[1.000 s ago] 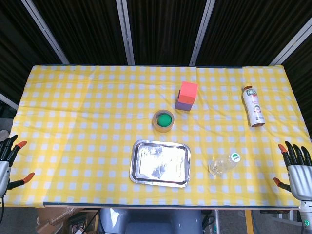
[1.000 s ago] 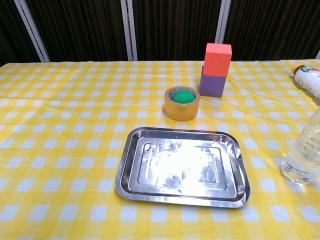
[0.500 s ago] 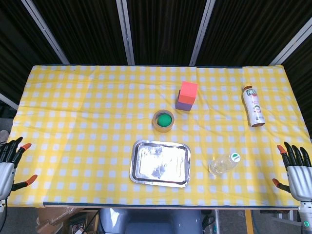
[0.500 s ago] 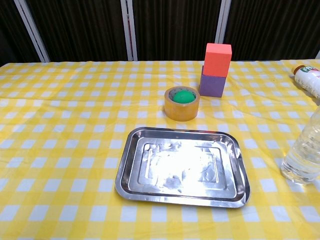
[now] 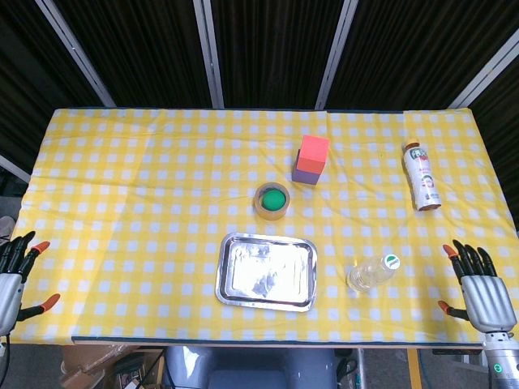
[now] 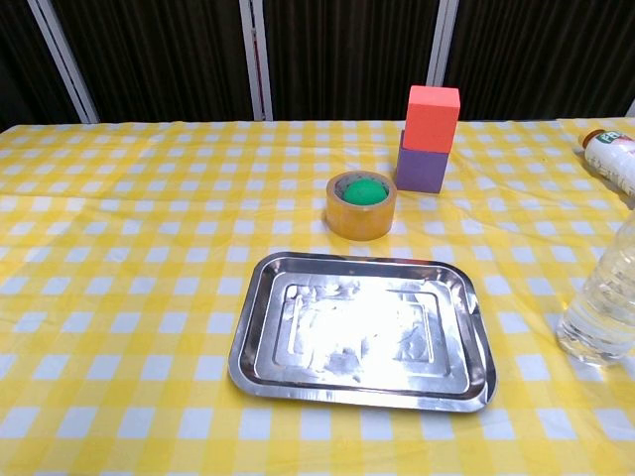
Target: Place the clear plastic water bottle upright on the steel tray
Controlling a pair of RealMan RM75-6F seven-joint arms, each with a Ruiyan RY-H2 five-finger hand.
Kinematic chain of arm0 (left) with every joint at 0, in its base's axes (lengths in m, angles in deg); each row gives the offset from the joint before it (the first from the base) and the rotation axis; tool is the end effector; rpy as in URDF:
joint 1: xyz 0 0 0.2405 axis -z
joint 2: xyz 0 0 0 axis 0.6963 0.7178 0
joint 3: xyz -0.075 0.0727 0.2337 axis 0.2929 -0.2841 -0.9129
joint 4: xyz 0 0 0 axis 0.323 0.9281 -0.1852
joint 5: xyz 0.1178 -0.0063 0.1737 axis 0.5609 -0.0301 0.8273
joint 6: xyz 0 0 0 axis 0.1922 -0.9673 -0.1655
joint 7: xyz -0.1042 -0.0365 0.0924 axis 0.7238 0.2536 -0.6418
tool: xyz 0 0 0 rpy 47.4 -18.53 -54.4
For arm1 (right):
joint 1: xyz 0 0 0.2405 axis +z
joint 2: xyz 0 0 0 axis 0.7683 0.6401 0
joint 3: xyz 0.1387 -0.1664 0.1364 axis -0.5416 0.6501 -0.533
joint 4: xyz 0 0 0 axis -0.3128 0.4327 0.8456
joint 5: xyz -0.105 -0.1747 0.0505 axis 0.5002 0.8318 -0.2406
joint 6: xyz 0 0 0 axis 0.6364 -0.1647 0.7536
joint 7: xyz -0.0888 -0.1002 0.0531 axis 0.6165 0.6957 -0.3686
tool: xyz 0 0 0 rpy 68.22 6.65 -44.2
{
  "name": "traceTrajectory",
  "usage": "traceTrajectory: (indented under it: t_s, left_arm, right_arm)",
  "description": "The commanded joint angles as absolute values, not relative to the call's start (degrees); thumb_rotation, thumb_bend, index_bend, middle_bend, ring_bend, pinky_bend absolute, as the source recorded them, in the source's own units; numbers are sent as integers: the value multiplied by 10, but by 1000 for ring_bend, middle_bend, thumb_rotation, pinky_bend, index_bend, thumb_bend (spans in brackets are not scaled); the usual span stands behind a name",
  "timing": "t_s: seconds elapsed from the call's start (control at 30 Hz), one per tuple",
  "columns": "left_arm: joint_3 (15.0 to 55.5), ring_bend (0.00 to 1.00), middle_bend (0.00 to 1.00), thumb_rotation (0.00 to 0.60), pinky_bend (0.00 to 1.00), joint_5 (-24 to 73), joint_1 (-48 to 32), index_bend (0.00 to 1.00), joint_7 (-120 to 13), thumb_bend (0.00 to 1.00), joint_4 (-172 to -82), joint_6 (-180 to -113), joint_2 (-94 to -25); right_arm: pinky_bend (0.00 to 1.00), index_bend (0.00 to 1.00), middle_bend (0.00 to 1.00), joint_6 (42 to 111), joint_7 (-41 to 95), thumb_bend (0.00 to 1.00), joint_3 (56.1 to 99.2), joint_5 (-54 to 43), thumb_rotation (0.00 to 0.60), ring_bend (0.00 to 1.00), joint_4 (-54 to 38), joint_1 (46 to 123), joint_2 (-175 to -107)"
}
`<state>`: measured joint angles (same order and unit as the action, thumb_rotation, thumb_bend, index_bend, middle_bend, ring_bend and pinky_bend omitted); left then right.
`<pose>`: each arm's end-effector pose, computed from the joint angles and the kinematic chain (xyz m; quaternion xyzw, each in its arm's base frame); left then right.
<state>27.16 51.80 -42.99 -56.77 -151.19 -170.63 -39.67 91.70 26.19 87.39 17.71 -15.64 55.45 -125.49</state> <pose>-0.3021 0.1505 0.1535 -0.5910 -0.3982 -0.3810 0.5891 -0.3490 -0.1758 0.1383 0.6300 -0.4058 0.3254 0.5766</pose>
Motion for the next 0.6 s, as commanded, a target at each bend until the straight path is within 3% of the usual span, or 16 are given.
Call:
traceTrajectory:
  t_s: [0.03, 0.3, 0.6]
  left_arm:
    - [273, 0, 9, 600, 0, 509, -428, 150, -568, 146, -1511, -1698, -398]
    - [276, 0, 8, 600, 0, 495, -426, 150, -563, 147, -1512, -1689, -393]
    - [271, 0, 6, 600, 0, 502, -425, 150, -579, 147, -1516, -1685, -397]
  right_arm:
    - [0, 88, 44, 839, 159, 125, 889, 186, 600, 0, -197, 589, -1239]
    - [0, 90, 62, 770, 221, 125, 876, 162, 600, 0, -245, 635, -1246]
    - [0, 116, 103, 704, 181, 125, 863, 124, 600, 0, -300, 672, -1251]
